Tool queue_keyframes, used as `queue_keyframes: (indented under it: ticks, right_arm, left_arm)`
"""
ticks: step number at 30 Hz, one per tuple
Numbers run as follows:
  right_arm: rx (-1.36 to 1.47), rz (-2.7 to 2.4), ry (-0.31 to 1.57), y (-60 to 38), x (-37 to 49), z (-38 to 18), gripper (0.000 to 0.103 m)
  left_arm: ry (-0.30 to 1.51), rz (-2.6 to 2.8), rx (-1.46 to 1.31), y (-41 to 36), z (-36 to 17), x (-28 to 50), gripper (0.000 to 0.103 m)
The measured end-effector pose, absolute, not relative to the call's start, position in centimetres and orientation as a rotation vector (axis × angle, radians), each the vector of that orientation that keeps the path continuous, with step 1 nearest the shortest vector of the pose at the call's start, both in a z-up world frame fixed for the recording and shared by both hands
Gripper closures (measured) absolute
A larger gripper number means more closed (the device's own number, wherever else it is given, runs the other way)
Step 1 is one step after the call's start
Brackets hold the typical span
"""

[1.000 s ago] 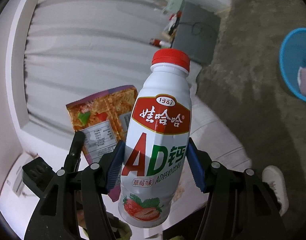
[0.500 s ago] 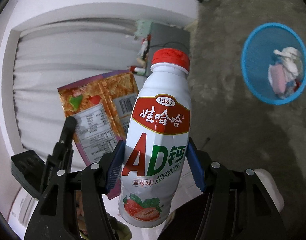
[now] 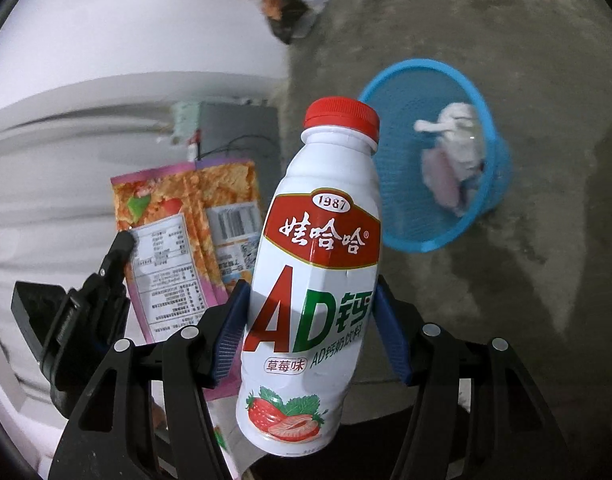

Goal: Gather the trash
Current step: 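Open both grippers to drop the bag and bottle into the wastebasket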

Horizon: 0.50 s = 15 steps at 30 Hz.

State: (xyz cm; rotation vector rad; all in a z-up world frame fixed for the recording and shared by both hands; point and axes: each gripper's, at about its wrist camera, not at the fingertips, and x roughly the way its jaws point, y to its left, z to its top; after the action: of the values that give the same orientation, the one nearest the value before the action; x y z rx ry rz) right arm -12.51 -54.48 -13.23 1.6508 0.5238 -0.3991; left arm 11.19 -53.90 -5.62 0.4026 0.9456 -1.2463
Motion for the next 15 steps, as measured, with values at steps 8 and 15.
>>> queue_keyframes:
  ticks: [8,15]
  right_arm:
    - [1.659,-0.493,0.623,-60.1,-7.8,-19.2,0.038]
    - [1.561,-0.666,0.637,-59.9,-9.4,-19.2,0.038]
  left_arm:
    - [1.082,-1.204,0.344,-61.0,-10.8,12.8,0.034]
    - [1.133,-1.148,0.293,-59.1,-12.2,13.8,0.033]
